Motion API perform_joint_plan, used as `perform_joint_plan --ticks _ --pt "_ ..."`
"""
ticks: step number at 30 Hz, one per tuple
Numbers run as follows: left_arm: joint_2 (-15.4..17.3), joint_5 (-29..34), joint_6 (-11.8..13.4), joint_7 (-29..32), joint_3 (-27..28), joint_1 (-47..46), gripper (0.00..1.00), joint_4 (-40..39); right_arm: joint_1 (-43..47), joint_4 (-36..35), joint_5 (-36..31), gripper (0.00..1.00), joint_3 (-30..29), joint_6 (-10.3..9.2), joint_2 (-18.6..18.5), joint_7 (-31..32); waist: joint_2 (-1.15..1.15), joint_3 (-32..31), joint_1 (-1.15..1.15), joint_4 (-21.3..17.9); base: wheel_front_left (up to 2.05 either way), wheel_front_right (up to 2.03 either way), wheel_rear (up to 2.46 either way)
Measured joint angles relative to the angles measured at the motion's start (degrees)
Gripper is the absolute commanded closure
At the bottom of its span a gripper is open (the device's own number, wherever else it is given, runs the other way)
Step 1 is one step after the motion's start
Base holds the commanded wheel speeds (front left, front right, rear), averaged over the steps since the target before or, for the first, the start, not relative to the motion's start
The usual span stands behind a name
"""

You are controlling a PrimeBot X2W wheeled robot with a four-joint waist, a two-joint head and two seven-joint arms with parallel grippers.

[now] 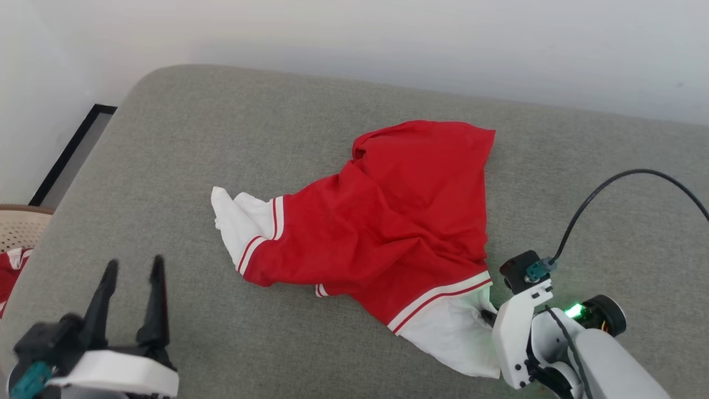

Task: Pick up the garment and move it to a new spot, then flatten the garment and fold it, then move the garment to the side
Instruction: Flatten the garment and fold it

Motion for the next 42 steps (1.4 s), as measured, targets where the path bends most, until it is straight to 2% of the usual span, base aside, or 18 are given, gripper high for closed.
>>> perform_joint_plan --ticks 3,11,18,23,24,25,26,27,33,35,42 --pt "-2.6 1.6 -1.4 0.0 2.8 2.2 0.0 -0.3 -0.5 -1.3 2.2 1.0 0.7 0.03 -1.6 1.1 0.0 -0.5 0.0 -0.6 0.0 0.0 0.0" --pt "-8.4 5.0 -5.2 0.0 7.8 5.2 0.0 -0.4 -0.4 -7.9 6.0 1.0 -1.6 0.02 -10.0 6.2 0.0 -2.0 0.0 -2.5 0.0 0.0 0.0" --pt "-11.0 7.6 -8.0 0.0 10.1 5.5 0.0 0.1 0.3 -9.7 7.9 1.0 -7.5 0.01 -19.7 11.9 0.0 -2.2 0.0 -3.6 0.0 0.0 0.0" --pt "-11.7 8.9 -9.0 0.0 10.4 5.1 0.0 0.6 -0.6 -5.9 9.0 0.98 -10.4 0.01 -21.4 11.9 0.0 -1.7 0.0 -3.6 0.0 0.0 0.0" --pt "-11.8 9.0 -9.1 0.0 10.4 4.9 0.0 0.6 -1.1 -4.9 9.1 0.89 -10.7 0.01 -21.1 11.3 0.0 -1.6 0.0 -3.6 0.0 0.0 0.0" --pt "-11.8 9.1 -9.4 0.0 10.2 4.7 0.0 0.8 -1.7 -3.6 9.2 0.85 -10.7 0.01 -20.7 10.7 0.0 -1.5 0.0 -3.7 0.0 0.0 0.0" --pt "-11.9 9.1 -9.6 0.0 9.5 4.3 0.0 1.3 -2.8 -1.6 9.1 0.6 -10.0 0.01 -19.7 9.2 0.0 -1.4 0.0 -3.7 0.0 0.0 0.0" --pt "-11.8 9.1 -9.6 0.0 9.1 4.2 0.0 1.6 -3.2 -0.4 9.2 0.0 -10.0 0.02 -19.0 8.3 0.0 -1.3 0.0 -3.8 0.0 0.0 0.0" --pt "-10.4 8.7 -10.0 1.5 5.9 2.7 0.0 3.9 -5.6 3.0 8.9 0.0 -9.2 0.01 -17.3 4.7 0.0 -1.6 0.0 -4.5 0.0 0.0 0.0" --pt "-9.5 8.0 -10.1 3.7 4.8 2.0 0.0 4.7 -6.2 2.9 8.9 0.0 -8.6 0.01 -17.1 3.2 0.0 -1.8 0.0 -5.0 0.0 0.0 0.0" --pt "-5.5 4.3 -10.2 12.1 2.6 0.0 0.0 5.6 -6.1 -0.9 5.8 0.0 -13.9 0.01 -13.3 -4.5 0.0 -2.3 0.0 -8.4 0.0 0.0 0.0"
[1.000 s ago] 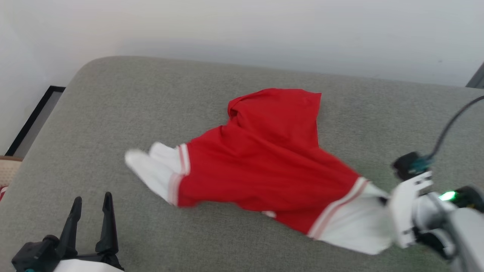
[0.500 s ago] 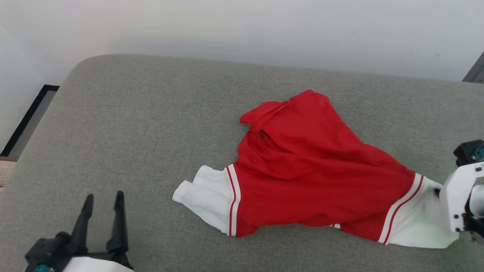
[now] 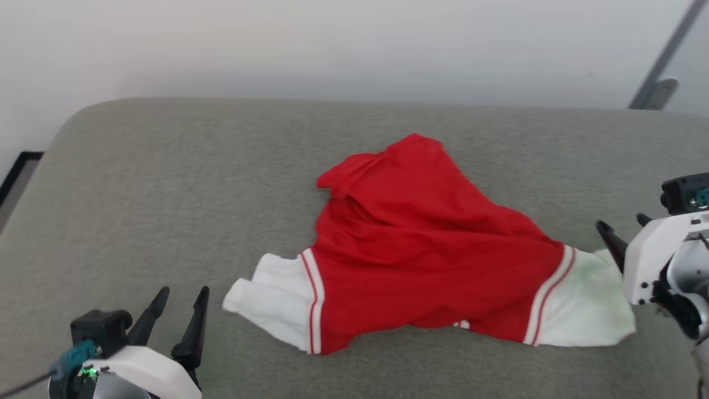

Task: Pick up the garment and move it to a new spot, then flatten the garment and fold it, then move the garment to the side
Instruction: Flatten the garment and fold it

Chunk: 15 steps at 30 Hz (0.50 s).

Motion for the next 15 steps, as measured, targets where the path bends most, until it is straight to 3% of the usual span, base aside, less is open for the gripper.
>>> perform_joint_plan --ticks 15 --pt "10.3 -8.3 0.0 18.9 -6.7 -6.4 0.0 5.9 9.7 -21.8 -8.8 0.0 -10.5 0.0 12.8 -9.7 0.0 1.6 0.0 -9.2 0.0 0.0 0.0"
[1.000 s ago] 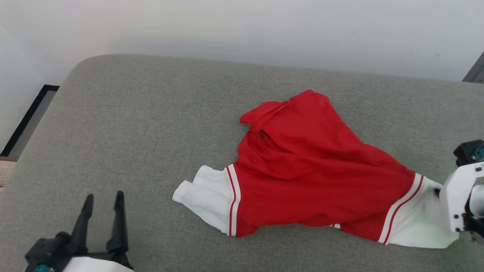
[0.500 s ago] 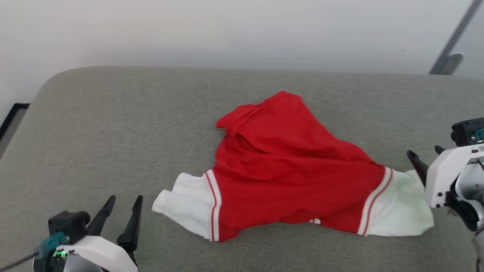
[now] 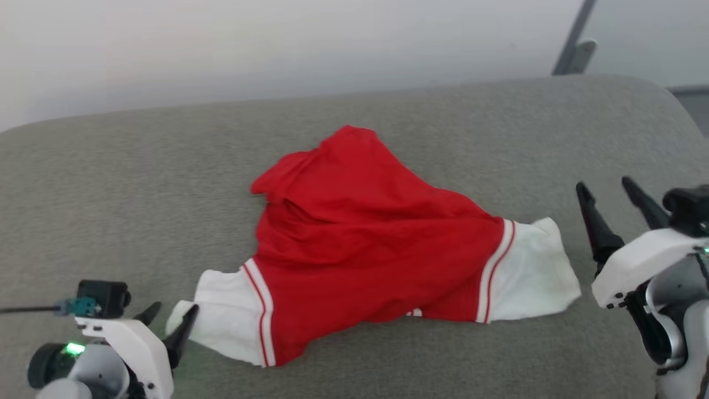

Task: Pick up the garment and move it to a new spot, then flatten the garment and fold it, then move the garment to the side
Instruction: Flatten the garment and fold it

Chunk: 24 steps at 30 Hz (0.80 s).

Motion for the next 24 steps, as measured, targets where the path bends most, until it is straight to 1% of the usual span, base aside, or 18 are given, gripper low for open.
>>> perform_joint_plan --ticks 5,7,10,13,18,24 --pt "2.5 -0.8 0.0 3.3 -1.2 -2.6 0.0 3.9 2.4 -6.7 -2.7 0.0 -2.8 -0.01 4.4 -5.8 0.0 1.6 0.0 -2.5 0.0 0.0 0.0" --pt "2.6 -1.7 0.0 4.1 -1.4 -3.5 0.0 5.4 3.2 -8.5 -3.4 0.0 -3.8 -0.01 5.7 -7.8 0.0 2.3 0.0 -3.3 0.0 0.0 0.0" --pt "2.7 -2.3 0.0 6.8 -2.1 -4.8 0.0 8.1 4.7 -10.2 -4.5 0.0 -4.5 -0.01 7.1 -9.1 0.0 3.2 0.0 -4.2 0.0 0.0 0.0" --pt "2.4 -4.3 0.0 8.9 -2.0 -6.5 0.0 10.1 6.0 -11.8 -5.2 0.0 -4.6 -0.01 8.5 -9.3 0.0 4.0 0.0 -4.9 0.0 0.0 0.0" --pt "1.7 -6.8 0.4 15.1 -2.4 -9.4 0.0 12.3 7.1 -12.5 -4.7 0.0 -4.5 -0.01 9.2 -9.0 0.0 5.1 0.0 -5.3 0.0 0.0 0.0" --pt "1.3 -7.4 2.7 22.1 -3.6 -12.1 0.0 12.4 7.7 -12.7 -4.5 0.0 -3.6 -0.01 9.1 -7.3 0.0 5.9 0.0 -5.2 0.0 0.0 0.0"
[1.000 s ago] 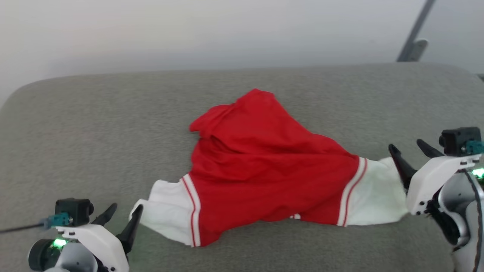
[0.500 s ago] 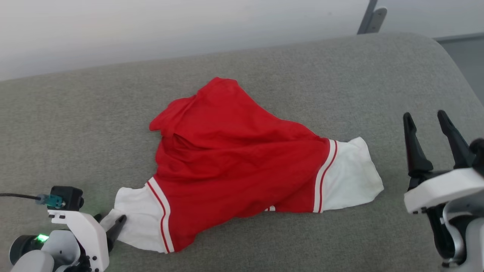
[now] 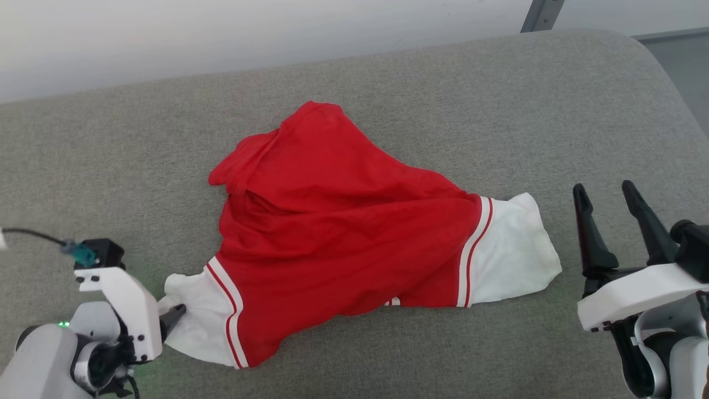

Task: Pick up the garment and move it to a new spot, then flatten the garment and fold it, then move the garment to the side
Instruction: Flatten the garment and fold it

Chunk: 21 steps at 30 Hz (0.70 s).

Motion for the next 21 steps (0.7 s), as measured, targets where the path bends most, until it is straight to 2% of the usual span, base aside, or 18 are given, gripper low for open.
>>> perform_joint_plan --ticks 6,7,8,14,21 --pt "0.4 2.4 1.8 4.6 -3.1 -1.4 0.0 -1.8 0.1 -0.1 0.3 0.0 0.5 0.0 -0.6 1.4 0.0 0.5 0.0 0.4 0.0 0.0 0.0" --pt "0.7 3.2 1.9 5.4 -4.0 -1.7 0.09 -2.2 0.1 -0.1 0.3 0.0 0.7 0.0 -0.9 1.8 0.0 0.6 0.0 0.5 0.0 0.0 0.0" --pt "1.0 4.0 1.6 5.6 -4.9 -1.8 1.0 -2.8 0.1 -0.1 0.2 0.0 0.9 0.0 -0.9 2.0 0.0 0.7 0.0 0.5 0.0 0.0 0.0" --pt "0.1 5.2 1.5 5.2 -6.4 -2.0 1.0 -3.9 -0.3 2.8 3.3 0.0 2.1 0.0 -2.0 7.9 0.0 1.6 0.0 1.0 0.0 0.0 0.0" --pt "-0.3 5.1 1.1 4.0 -6.5 -2.8 1.0 -4.2 -3.9 10.5 6.6 0.0 5.9 0.0 -8.8 15.1 0.0 2.9 0.0 2.4 0.0 0.0 0.0"
